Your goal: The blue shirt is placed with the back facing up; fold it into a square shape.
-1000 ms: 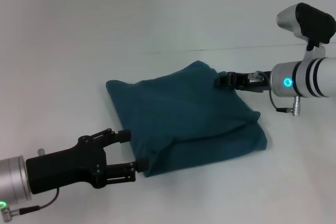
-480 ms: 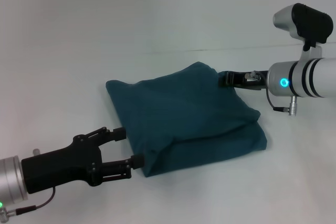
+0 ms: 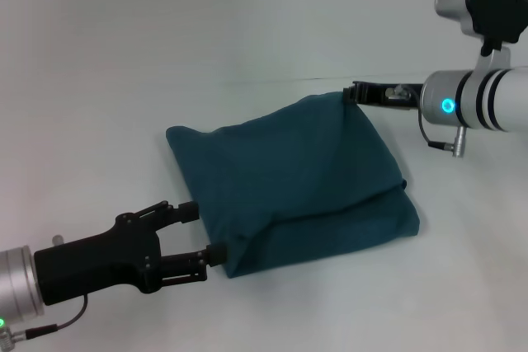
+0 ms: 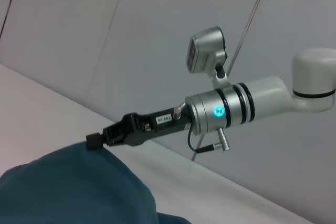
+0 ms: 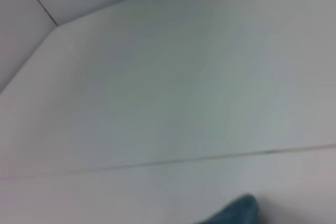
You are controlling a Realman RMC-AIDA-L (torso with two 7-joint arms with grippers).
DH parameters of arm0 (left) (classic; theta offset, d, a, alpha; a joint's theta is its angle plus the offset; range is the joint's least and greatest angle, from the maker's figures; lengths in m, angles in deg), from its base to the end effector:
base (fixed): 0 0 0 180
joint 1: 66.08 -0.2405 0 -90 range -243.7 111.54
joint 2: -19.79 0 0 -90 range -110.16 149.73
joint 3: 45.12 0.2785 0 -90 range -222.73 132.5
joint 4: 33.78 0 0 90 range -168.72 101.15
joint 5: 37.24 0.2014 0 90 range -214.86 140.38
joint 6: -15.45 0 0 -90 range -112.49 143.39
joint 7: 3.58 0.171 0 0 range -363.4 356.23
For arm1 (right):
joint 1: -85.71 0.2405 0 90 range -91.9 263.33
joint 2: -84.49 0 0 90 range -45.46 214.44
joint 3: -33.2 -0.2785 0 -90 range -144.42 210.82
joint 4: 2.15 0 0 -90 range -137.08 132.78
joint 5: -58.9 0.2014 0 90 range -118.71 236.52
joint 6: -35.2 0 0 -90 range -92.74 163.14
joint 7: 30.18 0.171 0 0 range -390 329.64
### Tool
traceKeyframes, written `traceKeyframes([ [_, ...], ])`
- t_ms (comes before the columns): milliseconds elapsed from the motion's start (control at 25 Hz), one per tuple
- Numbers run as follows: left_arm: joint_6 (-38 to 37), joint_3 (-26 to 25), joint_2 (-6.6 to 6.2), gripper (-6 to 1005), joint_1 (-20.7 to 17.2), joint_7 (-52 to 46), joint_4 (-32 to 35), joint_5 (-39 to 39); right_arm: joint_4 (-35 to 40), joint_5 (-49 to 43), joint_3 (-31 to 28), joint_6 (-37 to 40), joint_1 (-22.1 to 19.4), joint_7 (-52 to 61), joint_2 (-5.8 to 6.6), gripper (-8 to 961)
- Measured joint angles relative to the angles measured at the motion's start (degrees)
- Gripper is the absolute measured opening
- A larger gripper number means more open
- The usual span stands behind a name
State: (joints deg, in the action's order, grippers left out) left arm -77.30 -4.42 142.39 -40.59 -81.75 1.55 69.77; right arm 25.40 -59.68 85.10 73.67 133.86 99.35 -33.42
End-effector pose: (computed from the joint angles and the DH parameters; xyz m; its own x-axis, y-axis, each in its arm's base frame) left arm -0.2548 0.3099 -0.0544 0.6610 0.3852 0.6439 0.5218 -0.8527 -0.0255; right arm 0.2442 0.4887 -0.0450 0.3858 -0.6794 -0.6242 -0.9202 -0.2347 -0.3134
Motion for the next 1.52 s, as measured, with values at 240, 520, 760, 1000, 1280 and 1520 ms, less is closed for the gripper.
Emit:
traceKeyframes([
  [240,-0.27,-0.65,0.04,949,0.00,-0.43,-0.01,-0.08,1.23,-0.07,0.15,0.03,0.02,-0.07,0.36,12],
  [520,-0.40,-1.37,0.26,949,-0.08,-0.89,0.00,-0.12,0.74,-0.25,0.25,-0.23,-1.16,-0.26,0.20,19],
  [760,-0.43,-1.41,0.37,949,-0.09,-0.95,-0.01,-0.14,1.98,0.14,-0.22,0.24,-4.11,-0.77,-0.10,96],
  [1000,-0.47,-1.34,0.35,949,-0.12,-0.95,0.00,-0.14,6.32,1.21,-4.87,11.40,-8.62,-0.24,1.85,207],
  [1280,-0.50,-1.08,0.40,949,-0.18,-0.94,-0.06,-0.14,7.25,1.29,-7.72,28.66,-11.76,4.85,6.19,472],
  [1520,-0.50,-1.15,0.43,949,-0.18,-0.81,-0.68,-0.10,7.32,1.16,-7.85,36.20,-13.35,10.29,8.39,687],
])
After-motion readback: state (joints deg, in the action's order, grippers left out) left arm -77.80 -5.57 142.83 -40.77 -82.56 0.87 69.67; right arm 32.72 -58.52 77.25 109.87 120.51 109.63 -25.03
